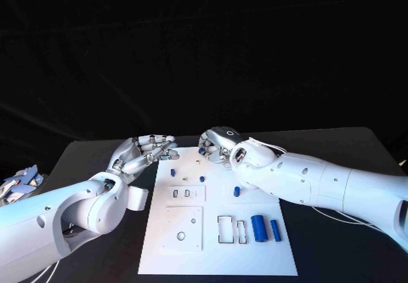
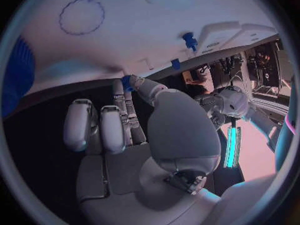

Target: Assemble the parts on the task board

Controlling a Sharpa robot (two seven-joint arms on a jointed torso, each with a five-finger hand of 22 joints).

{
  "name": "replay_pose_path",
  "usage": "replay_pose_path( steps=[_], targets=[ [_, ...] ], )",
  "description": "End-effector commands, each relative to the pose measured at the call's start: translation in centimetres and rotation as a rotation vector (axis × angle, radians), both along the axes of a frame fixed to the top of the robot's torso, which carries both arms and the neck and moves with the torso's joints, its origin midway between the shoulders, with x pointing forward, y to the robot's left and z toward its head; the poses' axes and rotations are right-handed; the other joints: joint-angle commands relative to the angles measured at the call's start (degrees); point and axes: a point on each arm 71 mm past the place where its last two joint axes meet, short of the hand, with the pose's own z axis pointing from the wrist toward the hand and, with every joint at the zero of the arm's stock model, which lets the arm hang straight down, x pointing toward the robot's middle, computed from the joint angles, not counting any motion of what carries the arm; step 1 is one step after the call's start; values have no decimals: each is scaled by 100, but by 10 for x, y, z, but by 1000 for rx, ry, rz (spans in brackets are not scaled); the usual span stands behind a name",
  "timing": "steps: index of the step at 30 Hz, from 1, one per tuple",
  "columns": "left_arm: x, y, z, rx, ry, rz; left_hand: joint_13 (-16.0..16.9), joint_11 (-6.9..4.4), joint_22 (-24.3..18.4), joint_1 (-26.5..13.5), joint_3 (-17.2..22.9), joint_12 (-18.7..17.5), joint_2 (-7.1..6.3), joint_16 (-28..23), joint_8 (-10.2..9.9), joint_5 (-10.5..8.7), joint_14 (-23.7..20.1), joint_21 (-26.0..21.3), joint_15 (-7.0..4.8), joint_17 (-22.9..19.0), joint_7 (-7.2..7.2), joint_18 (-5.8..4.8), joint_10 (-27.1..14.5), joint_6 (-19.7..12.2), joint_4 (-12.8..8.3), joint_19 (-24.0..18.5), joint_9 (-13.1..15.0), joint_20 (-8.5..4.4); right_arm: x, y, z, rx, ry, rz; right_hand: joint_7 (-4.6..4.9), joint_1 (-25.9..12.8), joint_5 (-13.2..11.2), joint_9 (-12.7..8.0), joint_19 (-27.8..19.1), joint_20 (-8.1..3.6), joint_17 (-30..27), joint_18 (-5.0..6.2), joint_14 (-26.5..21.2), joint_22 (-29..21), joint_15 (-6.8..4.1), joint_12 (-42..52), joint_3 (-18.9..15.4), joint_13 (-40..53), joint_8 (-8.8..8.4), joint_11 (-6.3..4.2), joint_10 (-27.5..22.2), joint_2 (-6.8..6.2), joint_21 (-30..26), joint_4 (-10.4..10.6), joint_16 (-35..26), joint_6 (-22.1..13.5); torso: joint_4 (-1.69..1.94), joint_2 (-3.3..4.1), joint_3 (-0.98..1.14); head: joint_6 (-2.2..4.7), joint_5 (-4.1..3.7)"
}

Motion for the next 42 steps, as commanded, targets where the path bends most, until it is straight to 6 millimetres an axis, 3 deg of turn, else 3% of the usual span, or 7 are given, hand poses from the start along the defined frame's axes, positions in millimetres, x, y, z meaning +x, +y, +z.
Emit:
replay_pose_path(
  steps=[1,14,18,19,22,36,42],
  targets=[
    [0,-1,1,-10,-3,-15,4,30,-8,-4,29,-28,-54,-19,-19,-39,22,20,13,8,138,71,-8,-47,-17,39,-7,10,-1,-2,-4,-30,13,-13,-14,26,12,356,5,-11,-5,-57,198,5,-21,-6,-3,7,15,28,-16,63,21,29,30,32,6,4,6,6,-5],
    [0,0,1,-8,0,-13,5,33,-13,-12,39,-41,-58,-29,-24,-41,15,15,17,14,140,70,-8,-51,-24,34,-8,12,-1,-2,-4,-24,9,-19,-2,-32,-9,391,-23,-5,-12,-49,193,-28,-13,-33,-20,20,10,40,-53,17,-1,61,34,-26,8,22,7,11,-2],
    [0,0,1,-8,1,-14,5,33,-13,-12,39,-41,-58,-29,-24,-41,15,15,17,14,140,70,-8,-51,-24,34,-8,12,1,-2,-4,-21,16,-26,260,-230,29,297,-344,135,-397,43,65,-511,171,-259,-46,-79,-387,271,-610,-239,-325,205,-185,-644,6,23,2,15,0],
    [0,0,1,-8,1,-14,5,33,-13,-12,39,-41,-58,-29,-24,-41,15,15,17,14,140,70,-8,-51,-24,34,-8,12,1,-2,-4,-21,18,-27,335,-266,17,219,-508,190,-583,94,5,-768,229,-264,-100,-140,-616,344,-880,-342,-498,227,-293,-991,6,23,2,15,0],
    [1,0,1,-8,1,-14,5,33,-13,-12,39,-41,-58,-29,-24,-41,15,15,17,14,140,70,-8,-51,-24,34,-8,12,1,-2,-4,-21,21,-30,334,-248,11,145,-636,227,-712,149,-39,-974,236,-221,-235,-214,-868,344,-1184,-408,-669,260,-368,-1364,10,25,5,17,-6],
    [2,7,0,-2,4,2,5,34,-16,-18,42,-48,-64,-35,-28,-42,11,12,18,17,140,70,-10,-55,-29,32,-9,13,-18,-32,17,54,8,-29,348,-127,140,232,-317,230,-442,61,71,-525,232,190,-312,-164,-722,329,-812,-356,-416,332,-131,-803,-37,0,9,44,11],
    [3,9,0,-1,6,10,5,34,-16,-18,42,-48,-64,-35,-28,-42,11,12,18,17,140,70,-10,-55,-29,32,-9,13,-30,-68,37,117,122,-73,169,-77,209,252,-28,70,-95,-30,173,-32,28,987,-405,279,-694,65,200,-431,-106,331,113,-593,-74,-30,4,59,13]
  ],
)
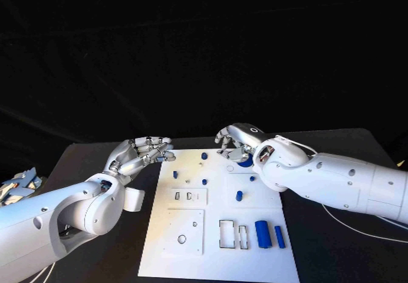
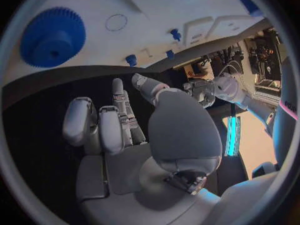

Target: Assemble the parts on the task board

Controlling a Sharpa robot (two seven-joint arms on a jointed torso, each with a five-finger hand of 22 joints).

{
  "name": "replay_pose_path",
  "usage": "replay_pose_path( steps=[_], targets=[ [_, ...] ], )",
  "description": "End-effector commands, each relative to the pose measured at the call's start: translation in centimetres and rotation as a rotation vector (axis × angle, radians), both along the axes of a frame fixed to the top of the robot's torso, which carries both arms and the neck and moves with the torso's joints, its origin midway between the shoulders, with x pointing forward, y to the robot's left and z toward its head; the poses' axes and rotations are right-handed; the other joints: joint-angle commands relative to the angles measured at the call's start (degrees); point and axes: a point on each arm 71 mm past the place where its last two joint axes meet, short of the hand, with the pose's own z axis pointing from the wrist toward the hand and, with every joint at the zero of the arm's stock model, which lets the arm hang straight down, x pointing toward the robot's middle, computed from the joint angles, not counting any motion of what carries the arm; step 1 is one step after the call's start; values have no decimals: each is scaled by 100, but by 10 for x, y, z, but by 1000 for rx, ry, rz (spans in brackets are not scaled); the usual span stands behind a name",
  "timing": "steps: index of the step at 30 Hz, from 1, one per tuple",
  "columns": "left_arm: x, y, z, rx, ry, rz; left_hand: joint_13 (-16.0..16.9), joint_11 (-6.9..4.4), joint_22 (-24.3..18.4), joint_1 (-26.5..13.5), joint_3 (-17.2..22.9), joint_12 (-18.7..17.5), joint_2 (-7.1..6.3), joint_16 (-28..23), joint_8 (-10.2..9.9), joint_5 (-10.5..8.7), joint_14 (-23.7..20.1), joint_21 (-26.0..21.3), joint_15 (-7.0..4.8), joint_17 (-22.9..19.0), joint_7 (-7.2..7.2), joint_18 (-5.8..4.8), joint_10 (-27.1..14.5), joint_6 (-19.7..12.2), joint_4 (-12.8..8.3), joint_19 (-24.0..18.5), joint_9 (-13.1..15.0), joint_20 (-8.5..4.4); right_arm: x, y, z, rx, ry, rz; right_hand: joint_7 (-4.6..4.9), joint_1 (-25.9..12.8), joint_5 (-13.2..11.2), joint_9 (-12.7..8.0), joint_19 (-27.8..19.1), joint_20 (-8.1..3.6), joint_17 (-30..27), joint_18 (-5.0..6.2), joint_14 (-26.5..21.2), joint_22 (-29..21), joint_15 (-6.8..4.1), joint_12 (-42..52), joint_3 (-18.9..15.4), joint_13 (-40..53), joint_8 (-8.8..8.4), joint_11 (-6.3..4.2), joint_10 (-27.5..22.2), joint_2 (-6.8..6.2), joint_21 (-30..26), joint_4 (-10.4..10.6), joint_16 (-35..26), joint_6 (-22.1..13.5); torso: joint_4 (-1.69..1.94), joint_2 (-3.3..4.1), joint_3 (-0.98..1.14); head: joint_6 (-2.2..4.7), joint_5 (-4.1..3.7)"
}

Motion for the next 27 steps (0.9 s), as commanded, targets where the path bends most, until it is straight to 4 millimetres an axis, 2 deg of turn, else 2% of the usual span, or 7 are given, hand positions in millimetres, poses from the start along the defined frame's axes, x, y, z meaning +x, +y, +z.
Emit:
replay_pose_path(
  steps=[1,3,4,6,9,17,27],
  targets=[
    [0,0,1,-12,-1,-12,5,34,-8,5,18,-25,-41,-35,-28,-22,11,12,19,9,119,71,-10,-34,-5,32,-10,13,-3,-14,4,55,141,-44,-131,25,63,-5,155,-123,167,-152,187,245,-145,727,-212,564,-52,-143,410,-118,154,7,119,-36,-37,-32,-10,7,7],
    [0,0,1,-13,0,-11,6,34,-11,2,23,-31,-44,-39,-30,-23,9,10,20,13,118,71,-9,-35,-11,30,-10,14,-5,-26,6,50,204,-65,-145,5,122,11,242,-153,375,-190,230,418,-154,1521,-380,1297,-69,-162,273,-152,254,44,245,-122,-54,-41,-11,3,1],
    [0,0,1,-13,0,-11,6,34,-11,2,23,-31,-44,-39,-30,-23,9,10,20,13,118,71,-9,-35,-11,30,-10,14,-6,-30,7,47,222,-72,-192,81,235,56,266,-160,462,-191,244,489,-112,2275,-451,2081,-32,-144,-280,-83,291,71,316,-179,-58,-43,-11,3,-1],
    [0,0,1,-13,0,-11,6,34,-11,2,23,-31,-44,-39,-30,-23,9,10,20,13,118,71,-9,-35,-11,30,-10,14,-7,-43,7,35,272,-93,-86,-19,340,117,355,-96,949,-233,325,679,-80,3950,-667,3729,17,-85,-134,-151,392,214,563,-387,-59,-44,-13,3,-4],
    [0,0,1,-13,1,-11,6,34,-11,2,23,-31,-44,-39,-30,-23,9,10,20,13,118,71,-9,-35,-11,30,-10,14,-8,-54,7,26,305,-114,-51,18,420,198,431,-55,1239,-260,366,831,-43,4811,-820,4587,141,-49,-32,-155,471,325,714,-505,-49,-44,-6,-13,-14],
    [0,0,1,-13,1,-11,6,34,-11,2,23,-31,-44,-39,-30,-23,9,10,20,13,118,71,-9,-35,-11,30,-10,14,-8,-69,4,2,330,-147,-41,62,472,243,538,-40,1468,-301,406,1027,-27,5313,-887,5088,226,-36,194,-145,586,387,817,-562,-62,-38,-6,-25,-17],
    [0,-1,1,-15,2,-15,6,34,-11,2,23,-31,-44,-39,-30,-23,9,10,20,13,118,71,-9,-35,-11,30,-10,14,-5,-70,-6,-23,332,-160,-36,85,478,248,556,-35,1509,-308,413,1061,-22,5347,-889,5120,235,-32,190,-135,605,393,835,-587,-35,-33,-17,-55,-30]
  ],
)
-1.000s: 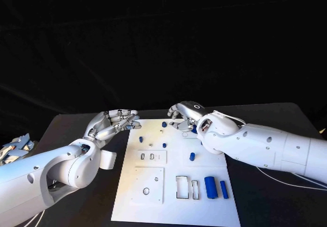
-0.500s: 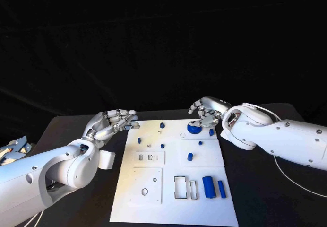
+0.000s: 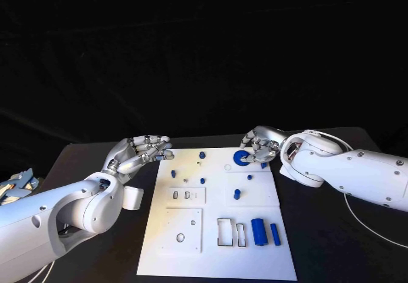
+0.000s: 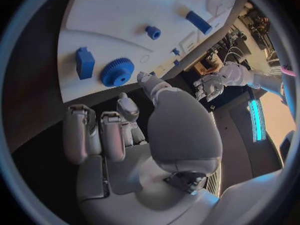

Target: Assemble the parts on the task board

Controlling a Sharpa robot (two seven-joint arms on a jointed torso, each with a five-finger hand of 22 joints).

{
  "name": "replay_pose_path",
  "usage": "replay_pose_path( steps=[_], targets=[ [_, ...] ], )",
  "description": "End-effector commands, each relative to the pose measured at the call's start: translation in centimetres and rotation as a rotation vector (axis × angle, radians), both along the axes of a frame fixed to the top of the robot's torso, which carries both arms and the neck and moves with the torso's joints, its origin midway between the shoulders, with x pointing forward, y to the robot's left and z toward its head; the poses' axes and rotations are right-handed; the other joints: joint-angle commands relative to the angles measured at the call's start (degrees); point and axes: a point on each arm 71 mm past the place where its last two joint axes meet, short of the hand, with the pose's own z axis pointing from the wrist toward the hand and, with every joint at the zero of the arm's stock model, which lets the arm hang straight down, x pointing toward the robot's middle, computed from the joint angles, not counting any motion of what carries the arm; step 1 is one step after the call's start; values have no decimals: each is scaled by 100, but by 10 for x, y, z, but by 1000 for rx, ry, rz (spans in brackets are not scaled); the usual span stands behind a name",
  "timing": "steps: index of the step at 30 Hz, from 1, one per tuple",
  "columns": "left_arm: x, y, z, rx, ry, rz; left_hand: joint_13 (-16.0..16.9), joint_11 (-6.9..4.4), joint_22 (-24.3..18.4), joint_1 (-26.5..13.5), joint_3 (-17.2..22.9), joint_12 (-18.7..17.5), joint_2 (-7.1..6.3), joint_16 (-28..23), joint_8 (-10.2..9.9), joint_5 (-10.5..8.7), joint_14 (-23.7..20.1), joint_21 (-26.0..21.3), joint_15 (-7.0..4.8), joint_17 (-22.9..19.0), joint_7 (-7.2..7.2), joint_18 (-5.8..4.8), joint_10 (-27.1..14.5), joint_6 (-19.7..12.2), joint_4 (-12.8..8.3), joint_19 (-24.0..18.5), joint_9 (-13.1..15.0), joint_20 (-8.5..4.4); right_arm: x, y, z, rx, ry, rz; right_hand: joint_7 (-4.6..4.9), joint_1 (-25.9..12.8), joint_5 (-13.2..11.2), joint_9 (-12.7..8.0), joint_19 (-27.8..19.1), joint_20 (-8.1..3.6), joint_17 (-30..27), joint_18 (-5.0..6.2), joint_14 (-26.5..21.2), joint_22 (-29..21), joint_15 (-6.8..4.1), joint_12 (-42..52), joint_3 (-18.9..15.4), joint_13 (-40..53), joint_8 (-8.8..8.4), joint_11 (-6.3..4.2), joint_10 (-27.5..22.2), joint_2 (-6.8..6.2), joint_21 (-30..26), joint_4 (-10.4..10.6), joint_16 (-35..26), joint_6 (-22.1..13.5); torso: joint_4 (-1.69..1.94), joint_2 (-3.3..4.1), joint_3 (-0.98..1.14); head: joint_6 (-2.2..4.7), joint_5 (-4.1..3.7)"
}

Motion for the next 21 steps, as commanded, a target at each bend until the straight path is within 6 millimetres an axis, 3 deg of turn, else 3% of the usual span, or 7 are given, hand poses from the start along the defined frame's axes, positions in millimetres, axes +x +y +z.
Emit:
replay_pose_path(
  steps=[1,4,21],
  targets=[
    [0,-2,1,-12,-3,-18,6,34,-5,1,23,-31,-44,-39,-30,-23,9,10,20,5,118,71,-9,-35,-11,30,-5,14,1,0,-5,-27,20,-3,0,47,26,5,39,10,525,-38,407,196,42,23,-31,8,36,2,24,-7,13,8,19,-47,11,3,-6,-10,-6],
    [0,-2,1,-12,-3,-18,6,34,-5,1,23,-31,-44,-39,-30,-23,9,10,20,5,118,71,-9,-35,-11,30,-5,14,2,0,-7,-33,19,-4,2,54,26,7,46,11,541,-40,410,209,44,36,-30,21,38,4,25,-3,21,11,25,-55,7,2,-12,-14,-4],
    [0,-1,1,-11,-2,-17,6,34,-5,1,23,-31,-44,-39,-30,-23,9,10,20,5,118,71,-9,-35,-11,30,-5,14,6,0,-14,-61,-7,-15,10,112,8,19,59,19,573,-46,414,240,52,74,-3,58,64,11,8,35,38,11,42,-77,-3,2,-5,-30,11]
  ],
)
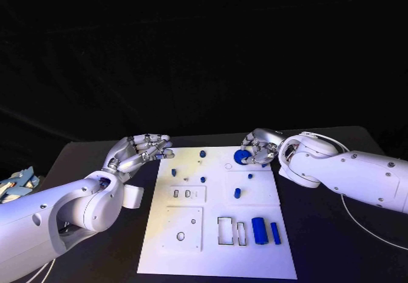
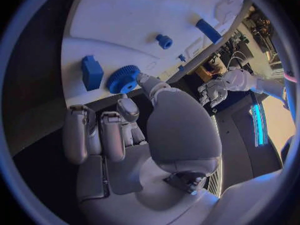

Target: Assemble the parts on the task board

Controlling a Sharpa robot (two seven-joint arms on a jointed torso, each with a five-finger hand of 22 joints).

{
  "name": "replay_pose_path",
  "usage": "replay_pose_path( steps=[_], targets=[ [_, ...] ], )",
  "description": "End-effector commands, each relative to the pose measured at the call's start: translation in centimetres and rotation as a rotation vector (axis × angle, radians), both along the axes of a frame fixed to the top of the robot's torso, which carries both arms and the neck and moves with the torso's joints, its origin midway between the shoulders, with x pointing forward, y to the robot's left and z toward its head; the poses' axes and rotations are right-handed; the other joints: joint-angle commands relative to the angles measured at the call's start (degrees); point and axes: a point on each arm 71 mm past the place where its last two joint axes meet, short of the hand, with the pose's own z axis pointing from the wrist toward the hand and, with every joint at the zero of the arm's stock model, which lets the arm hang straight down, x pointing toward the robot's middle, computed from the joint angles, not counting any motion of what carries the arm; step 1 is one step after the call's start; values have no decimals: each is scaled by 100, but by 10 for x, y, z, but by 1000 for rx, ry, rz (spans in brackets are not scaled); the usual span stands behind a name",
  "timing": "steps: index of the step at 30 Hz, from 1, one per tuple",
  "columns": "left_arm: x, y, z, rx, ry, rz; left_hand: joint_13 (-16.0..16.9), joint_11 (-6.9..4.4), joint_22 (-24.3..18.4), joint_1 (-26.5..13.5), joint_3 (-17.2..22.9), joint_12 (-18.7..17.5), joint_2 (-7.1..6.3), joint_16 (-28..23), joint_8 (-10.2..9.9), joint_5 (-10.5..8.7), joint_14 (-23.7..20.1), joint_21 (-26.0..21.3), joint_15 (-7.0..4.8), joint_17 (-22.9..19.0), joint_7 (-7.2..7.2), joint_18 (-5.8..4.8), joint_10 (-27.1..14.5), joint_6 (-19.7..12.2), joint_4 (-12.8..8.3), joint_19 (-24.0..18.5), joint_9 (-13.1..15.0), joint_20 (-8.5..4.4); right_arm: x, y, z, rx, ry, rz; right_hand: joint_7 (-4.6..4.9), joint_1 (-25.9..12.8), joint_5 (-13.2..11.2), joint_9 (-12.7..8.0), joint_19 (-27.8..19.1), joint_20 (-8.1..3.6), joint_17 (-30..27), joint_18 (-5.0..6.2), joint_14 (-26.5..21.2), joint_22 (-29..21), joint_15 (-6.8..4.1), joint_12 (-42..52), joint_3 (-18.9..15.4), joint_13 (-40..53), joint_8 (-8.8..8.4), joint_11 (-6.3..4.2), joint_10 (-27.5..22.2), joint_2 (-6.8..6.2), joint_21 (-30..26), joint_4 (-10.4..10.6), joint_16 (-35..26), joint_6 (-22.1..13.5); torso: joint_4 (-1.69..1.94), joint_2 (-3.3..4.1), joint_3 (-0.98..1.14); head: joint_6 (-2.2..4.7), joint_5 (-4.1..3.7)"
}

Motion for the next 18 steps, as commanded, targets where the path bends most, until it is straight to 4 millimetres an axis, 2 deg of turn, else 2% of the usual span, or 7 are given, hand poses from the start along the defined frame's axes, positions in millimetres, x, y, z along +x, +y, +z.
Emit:
replay_pose_path(
  steps=[1,13,18],
  targets=[
    [0,-2,1,-11,-3,-18,6,34,-6,1,23,-31,-44,-39,-30,-23,9,10,20,6,118,71,-9,-35,-11,30,-6,14,1,-1,-1,-25,-16,-4,6,67,6,9,37,-1,569,-45,413,239,53,38,3,6,25,11,3,-11,36,12,23,-33,-1,0,0,3,-3],
    [0,-2,1,-11,-1,-19,9,31,-15,-12,44,-50,-53,-54,-33,-25,5,4,19,22,112,72,5,-32,-33,26,-5,18,3,2,-4,-51,-48,8,7,133,-9,28,64,5,610,-56,419,294,57,129,57,98,72,13,47,22,67,-3,42,-13,-4,-1,6,-18,5],
    [0,-2,1,-11,-1,-20,9,31,-15,-12,44,-50,-53,-54,-33,-25,5,4,19,22,112,72,5,-32,-33,26,-5,18,1,4,-5,-60,-52,18,-16,166,-22,75,98,1,638,-68,422,362,46,245,124,208,203,-6,118,47,106,-3,57,133,-6,-3,6,-23,5]
  ],
)
